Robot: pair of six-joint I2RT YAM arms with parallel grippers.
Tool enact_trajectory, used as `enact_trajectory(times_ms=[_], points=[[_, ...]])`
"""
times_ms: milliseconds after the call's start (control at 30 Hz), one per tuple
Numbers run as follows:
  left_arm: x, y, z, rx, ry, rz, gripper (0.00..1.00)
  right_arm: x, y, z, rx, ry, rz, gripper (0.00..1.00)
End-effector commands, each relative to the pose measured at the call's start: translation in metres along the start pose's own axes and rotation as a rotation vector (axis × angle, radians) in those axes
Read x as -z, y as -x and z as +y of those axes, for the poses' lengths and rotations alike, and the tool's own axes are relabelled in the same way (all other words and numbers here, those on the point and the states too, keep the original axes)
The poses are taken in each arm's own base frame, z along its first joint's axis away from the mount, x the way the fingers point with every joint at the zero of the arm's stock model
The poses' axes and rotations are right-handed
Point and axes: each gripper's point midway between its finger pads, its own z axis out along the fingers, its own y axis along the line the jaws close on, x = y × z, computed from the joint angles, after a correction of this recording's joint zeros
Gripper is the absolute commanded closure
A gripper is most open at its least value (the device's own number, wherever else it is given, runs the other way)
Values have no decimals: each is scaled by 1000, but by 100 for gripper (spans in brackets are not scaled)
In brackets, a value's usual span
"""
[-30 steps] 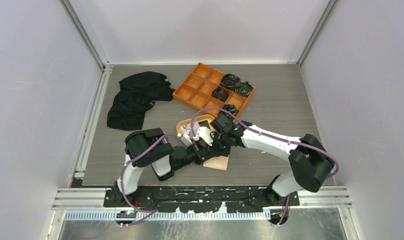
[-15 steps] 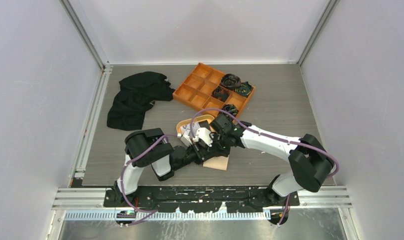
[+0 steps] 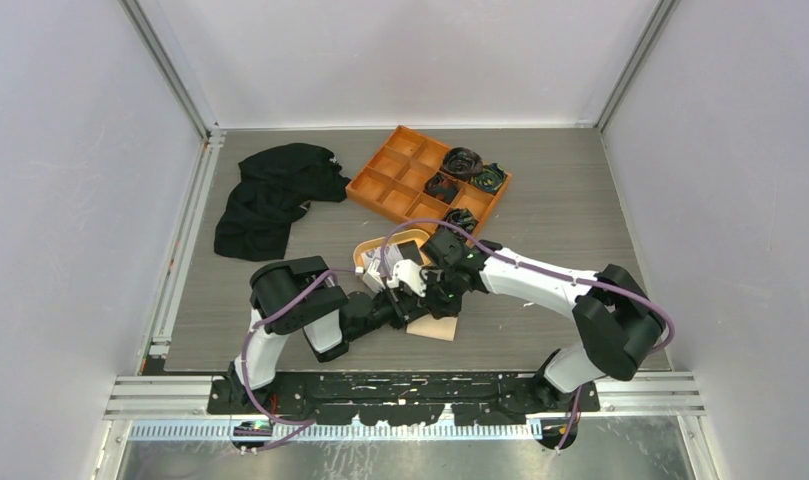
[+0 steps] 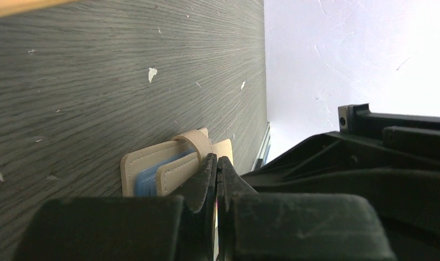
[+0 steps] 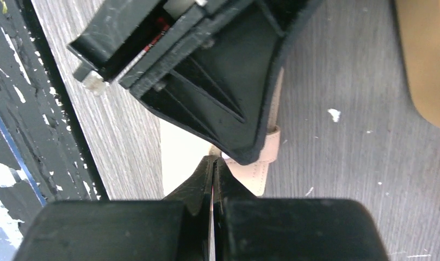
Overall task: Put the credit cards into the card holder
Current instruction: Close the card holder at the center of the board.
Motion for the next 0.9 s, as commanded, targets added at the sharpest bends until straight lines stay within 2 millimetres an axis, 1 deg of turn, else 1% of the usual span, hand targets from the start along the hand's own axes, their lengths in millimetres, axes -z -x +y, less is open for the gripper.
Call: enact_trajectory(times_ms=[0,167,267,367,467,533,600,667,733,867], points=[[8,-19,34,-54,108,73,100,16,26,-14,9,-81,-119,99],[8,-18,33,-54,107,71,100,12,26,-17,-6,-97,-123,99],[8,-19,33,-52,105,74,100,9,25,-15,-1,-89,-112,99],[8,-19,33,-53,105,75,100,10,21,-12,23,-68,-91,99],[8,-19,33,-54,106,73,100,15,16,-8,52,-54,-69,99],[8,-19,32,-54,103,76,100,21,16,-3,66,-37,-79,97],[8,-19,32,-52,102,76,100,25,16,1,80,-23,-94,91],[8,-19,32,-51,101,77,100,25,14,4,93,-15,-107,88],[7,-20,32,-51,101,79,100,23,15,5,100,-17,-131,87],[7,-19,31,-50,100,78,100,16,15,6,138,-17,-165,92]])
